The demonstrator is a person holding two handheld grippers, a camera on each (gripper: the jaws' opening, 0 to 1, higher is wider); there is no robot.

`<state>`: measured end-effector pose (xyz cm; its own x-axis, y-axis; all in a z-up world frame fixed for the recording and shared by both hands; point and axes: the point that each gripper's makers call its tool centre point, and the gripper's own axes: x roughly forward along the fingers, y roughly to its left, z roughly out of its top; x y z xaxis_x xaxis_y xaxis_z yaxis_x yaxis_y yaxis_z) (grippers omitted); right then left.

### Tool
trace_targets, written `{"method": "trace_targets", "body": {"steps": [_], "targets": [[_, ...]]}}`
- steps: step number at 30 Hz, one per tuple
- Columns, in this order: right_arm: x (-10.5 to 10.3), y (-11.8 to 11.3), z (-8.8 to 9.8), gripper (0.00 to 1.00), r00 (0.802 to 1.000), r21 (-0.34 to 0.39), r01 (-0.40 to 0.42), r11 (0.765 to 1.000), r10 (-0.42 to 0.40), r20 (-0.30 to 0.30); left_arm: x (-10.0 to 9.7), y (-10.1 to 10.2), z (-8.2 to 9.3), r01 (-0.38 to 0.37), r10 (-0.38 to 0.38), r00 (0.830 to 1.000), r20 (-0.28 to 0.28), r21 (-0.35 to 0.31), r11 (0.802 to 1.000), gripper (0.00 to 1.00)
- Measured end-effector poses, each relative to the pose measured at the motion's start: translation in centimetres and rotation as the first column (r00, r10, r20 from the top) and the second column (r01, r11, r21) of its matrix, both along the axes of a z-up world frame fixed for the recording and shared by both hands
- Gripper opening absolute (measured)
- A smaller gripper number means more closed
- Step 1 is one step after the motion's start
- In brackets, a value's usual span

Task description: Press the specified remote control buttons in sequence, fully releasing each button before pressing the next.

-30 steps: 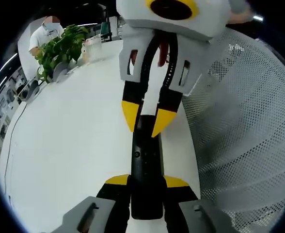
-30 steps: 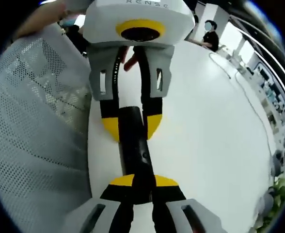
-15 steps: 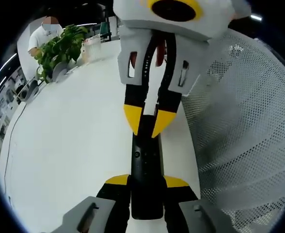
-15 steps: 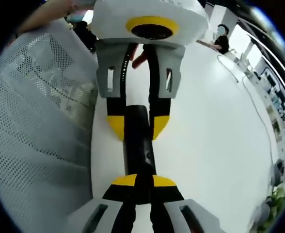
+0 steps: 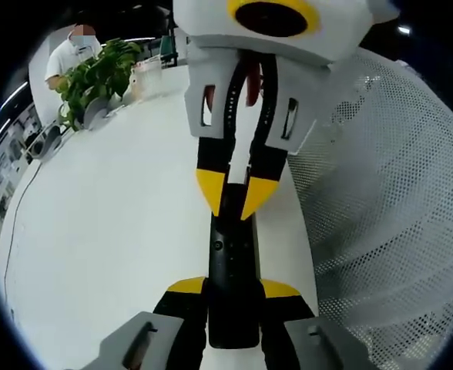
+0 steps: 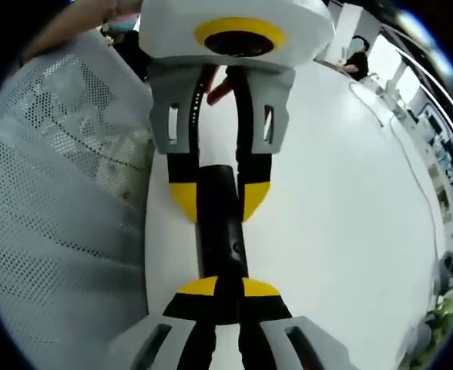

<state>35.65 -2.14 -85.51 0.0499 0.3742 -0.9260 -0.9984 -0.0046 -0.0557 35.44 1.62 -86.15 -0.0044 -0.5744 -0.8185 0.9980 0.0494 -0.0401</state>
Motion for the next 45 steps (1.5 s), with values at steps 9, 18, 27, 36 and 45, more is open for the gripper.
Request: {"method": "trace_targets", "body": {"steps": [9, 18, 27, 36, 45], "targets": [[0.03, 0.12, -0.08, 0.06, 0.999, -0.047, -0.019, 0.999, 0.018, -0.034, 0.06, 0.0, -0.01, -0.011, 0.011, 1.0, -0.005, -0.002, 1.0, 0.25], [-0.1, -0.02, 0.1, 0.06, 1.0, 0.026, 0.012, 1.0, -0.012, -0.001, 0.05, 0.0, 0.01, -0.016, 0.016, 1.0, -0.008, -0.009, 1.0, 0.25], [-0.07, 0.17, 0.2, 0.06, 1.0, 0.047, -0.01, 0.999, 0.01, 0.017, 0.05, 0.02, 0.01, -0.019, 0.018, 1.0, -0.013, -0.013, 1.0, 0.25], [-0.58, 0.49, -0.05, 0.05, 0.972, -0.043, -0.21, 0.977, 0.213, 0.093, 0.05, 0.01, -0.01, -0.018, 0.018, 1.0, -0.015, -0.014, 1.0, 0.25], [-0.19, 0.4, -0.05, 0.05, 0.992, -0.046, -0.125, 0.991, 0.126, 0.027, 0.09, -0.06, 0.01, -0.02, 0.02, 1.0, -0.02, -0.013, 1.0, 0.25]]}}
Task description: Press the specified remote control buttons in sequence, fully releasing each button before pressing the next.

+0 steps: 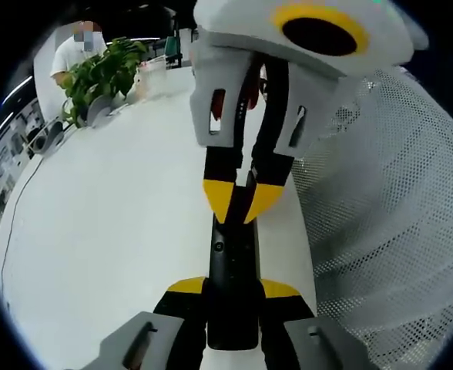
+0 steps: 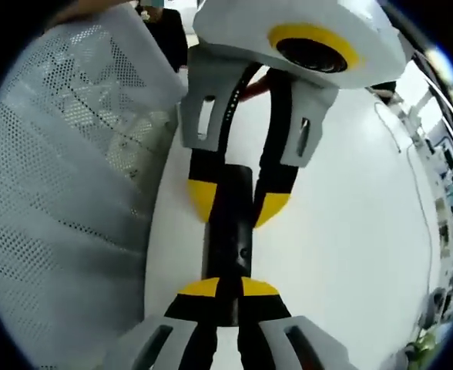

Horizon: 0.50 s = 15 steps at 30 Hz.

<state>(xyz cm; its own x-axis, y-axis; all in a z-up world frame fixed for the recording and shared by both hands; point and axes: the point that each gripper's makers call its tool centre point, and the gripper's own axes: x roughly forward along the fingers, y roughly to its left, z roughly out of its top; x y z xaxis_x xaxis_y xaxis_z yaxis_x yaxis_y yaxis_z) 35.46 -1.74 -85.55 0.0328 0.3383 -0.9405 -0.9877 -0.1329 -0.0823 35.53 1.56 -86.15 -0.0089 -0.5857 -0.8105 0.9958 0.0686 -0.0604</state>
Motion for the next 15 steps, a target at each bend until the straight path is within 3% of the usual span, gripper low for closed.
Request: {"method": "trace_targets", "body": {"steps": [3, 10, 15], "targets": [[0.0, -0.11, 0.0, 0.05, 0.999, 0.032, 0.037, 0.999, -0.036, -0.007, 0.01, -0.01, 0.01, -0.003, 0.003, 1.0, -0.004, -0.001, 1.0, 0.25], [-0.11, -0.03, 0.13, 0.05, 0.997, 0.073, 0.069, 0.995, -0.072, 0.037, 0.01, -0.08, 0.1, -0.027, 0.027, 0.999, -0.018, -0.021, 0.999, 0.25], [0.18, 0.15, 0.19, 0.05, 0.99, 0.103, 0.144, 0.984, -0.144, -0.008, -0.04, -0.05, 0.09, -0.032, 0.031, 0.999, -0.014, -0.024, 0.999, 0.25]]}}
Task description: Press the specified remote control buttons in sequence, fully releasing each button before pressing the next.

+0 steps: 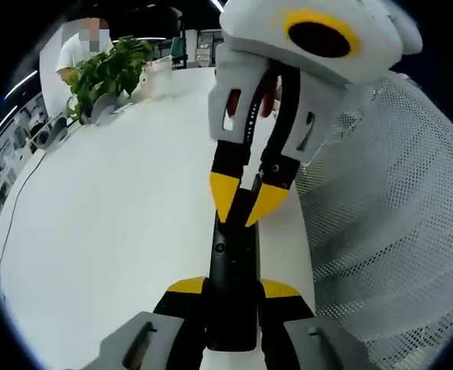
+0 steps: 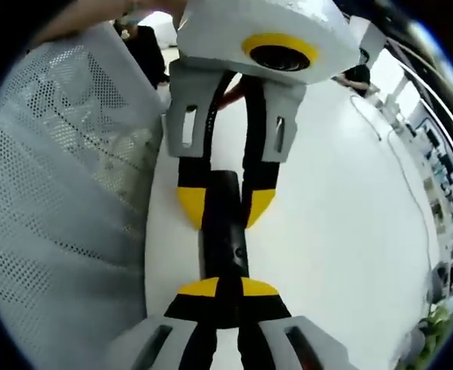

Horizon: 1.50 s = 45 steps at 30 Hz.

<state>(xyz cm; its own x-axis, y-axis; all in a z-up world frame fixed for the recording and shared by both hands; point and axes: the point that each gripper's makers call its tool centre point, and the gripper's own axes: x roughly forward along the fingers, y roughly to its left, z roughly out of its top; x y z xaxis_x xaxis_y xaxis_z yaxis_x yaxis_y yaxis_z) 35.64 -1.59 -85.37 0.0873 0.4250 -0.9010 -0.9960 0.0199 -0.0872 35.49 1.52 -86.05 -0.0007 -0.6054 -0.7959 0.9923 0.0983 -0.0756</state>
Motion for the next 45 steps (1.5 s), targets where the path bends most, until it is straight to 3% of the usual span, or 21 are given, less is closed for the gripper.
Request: {"method": "trace_targets", "body": {"steps": [22, 28, 32, 36, 39, 43, 45], "targets": [[0.05, 0.15, 0.0, 0.04, 1.0, 0.001, 0.015, 1.0, -0.015, -0.02, 0.09, -0.07, 0.05, -0.002, 0.002, 1.0, -0.006, -0.005, 1.0, 0.25], [0.07, 0.25, -0.21, 0.04, 0.998, -0.053, 0.047, 0.997, -0.05, -0.044, 0.09, -0.06, 0.0, 0.003, -0.003, 1.0, -0.005, -0.002, 1.0, 0.25], [-0.05, 0.28, -0.31, 0.04, 1.0, -0.091, -0.004, 0.996, 0.003, -0.015, 0.07, -0.05, 0.02, 0.003, -0.003, 1.0, -0.005, -0.003, 1.0, 0.25], [0.05, 0.2, -0.1, 0.04, 0.994, -0.006, 0.082, 0.997, -0.082, -0.065, 0.05, -0.05, 0.02, 0.002, -0.002, 1.0, -0.005, -0.001, 1.0, 0.25], [0.13, 0.13, 0.16, 0.04, 0.993, 0.05, 0.099, 0.994, -0.095, -0.067, 0.05, -0.04, 0.02, -0.005, 0.005, 1.0, -0.006, -0.004, 1.0, 0.25], [-0.1, 0.5, 0.09, 0.04, 0.995, 0.032, 0.095, 0.995, -0.093, -0.039, 0.04, -0.02, 0.02, -0.006, 0.006, 1.0, -0.004, -0.004, 1.0, 0.25], [-0.02, 0.53, 0.06, 0.04, 0.999, -0.006, 0.043, 0.999, -0.043, -0.007, 0.05, -0.01, 0.02, -0.006, 0.005, 1.0, -0.005, -0.005, 1.0, 0.25]]}}
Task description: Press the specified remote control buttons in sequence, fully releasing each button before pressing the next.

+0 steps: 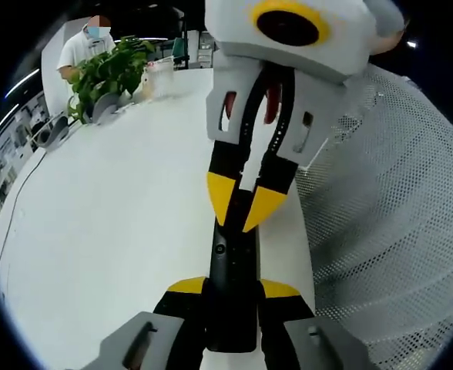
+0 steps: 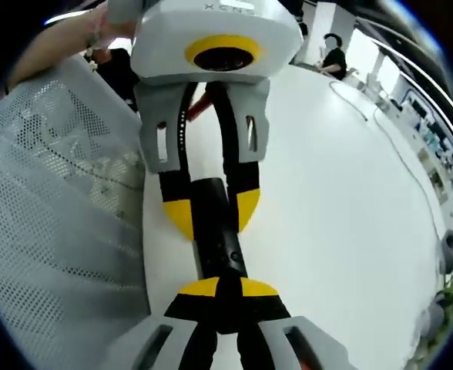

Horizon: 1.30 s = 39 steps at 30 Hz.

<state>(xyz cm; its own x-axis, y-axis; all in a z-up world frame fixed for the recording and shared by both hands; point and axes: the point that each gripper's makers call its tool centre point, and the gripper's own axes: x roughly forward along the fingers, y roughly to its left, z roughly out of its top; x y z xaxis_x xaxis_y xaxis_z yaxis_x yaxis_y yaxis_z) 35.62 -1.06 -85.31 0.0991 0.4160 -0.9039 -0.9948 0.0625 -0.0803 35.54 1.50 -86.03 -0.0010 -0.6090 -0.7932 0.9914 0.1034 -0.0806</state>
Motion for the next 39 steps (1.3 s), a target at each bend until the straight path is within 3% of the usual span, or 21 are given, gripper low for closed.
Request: {"method": "trace_targets", "body": {"steps": [7, 10, 14, 16, 20, 22, 24, 28, 34, 39], "targets": [[0.05, 0.1, -0.1, 0.04, 1.0, -0.013, -0.024, 1.0, 0.024, -0.007, -0.01, -0.01, -0.01, 0.002, -0.002, 1.0, 0.0, 0.001, 1.0, 0.25], [-0.05, 0.19, -0.18, 0.03, 0.995, -0.055, -0.097, 0.994, 0.097, 0.002, 0.02, -0.01, -0.02, 0.003, -0.003, 1.0, 0.001, 0.001, 1.0, 0.25], [0.06, 0.29, -0.35, 0.03, 0.994, -0.095, -0.104, 0.99, 0.101, -0.032, 0.02, -0.01, -0.03, 0.004, -0.004, 1.0, 0.0, 0.002, 1.0, 0.25], [0.09, 0.19, -0.36, 0.03, 0.996, -0.089, -0.069, 0.994, 0.063, -0.071, 0.01, -0.01, -0.03, 0.002, -0.002, 1.0, -0.001, 0.001, 1.0, 0.25], [-0.04, 0.15, -0.32, 0.03, 0.992, -0.09, -0.12, 0.989, 0.115, -0.054, 0.0, -0.01, -0.03, 0.005, -0.005, 1.0, 0.003, 0.002, 1.0, 0.25], [0.04, 0.1, -0.3, 0.03, 0.994, -0.083, -0.097, 0.992, 0.092, -0.059, -0.02, -0.04, -0.03, 0.007, -0.007, 1.0, 0.004, 0.003, 1.0, 0.25], [0.08, 0.14, -0.16, 0.03, 0.997, -0.023, -0.025, 0.999, 0.023, -0.072, -0.04, -0.06, -0.03, 0.006, -0.006, 1.0, 0.006, 0.004, 1.0, 0.25], [0.0, 0.0, 0.0, 0.03, 1.0, 0.057, 0.011, 0.998, -0.01, -0.017, -0.14, -0.09, -0.07, 0.011, -0.012, 1.0, 0.024, 0.014, 1.0, 0.25], [-0.22, 0.39, 0.01, 0.03, 1.0, 0.057, 0.008, 0.998, -0.009, 0.025, -0.08, -0.03, -0.08, 0.005, -0.005, 1.0, 0.029, 0.012, 1.0, 0.25], [-0.2, 0.76, -0.04, 0.01, 0.998, 0.024, -0.044, 0.999, 0.042, 0.053, -0.07, -0.02, -0.07, 0.004, -0.005, 1.0, 0.03, 0.014, 1.0, 0.25]]}}
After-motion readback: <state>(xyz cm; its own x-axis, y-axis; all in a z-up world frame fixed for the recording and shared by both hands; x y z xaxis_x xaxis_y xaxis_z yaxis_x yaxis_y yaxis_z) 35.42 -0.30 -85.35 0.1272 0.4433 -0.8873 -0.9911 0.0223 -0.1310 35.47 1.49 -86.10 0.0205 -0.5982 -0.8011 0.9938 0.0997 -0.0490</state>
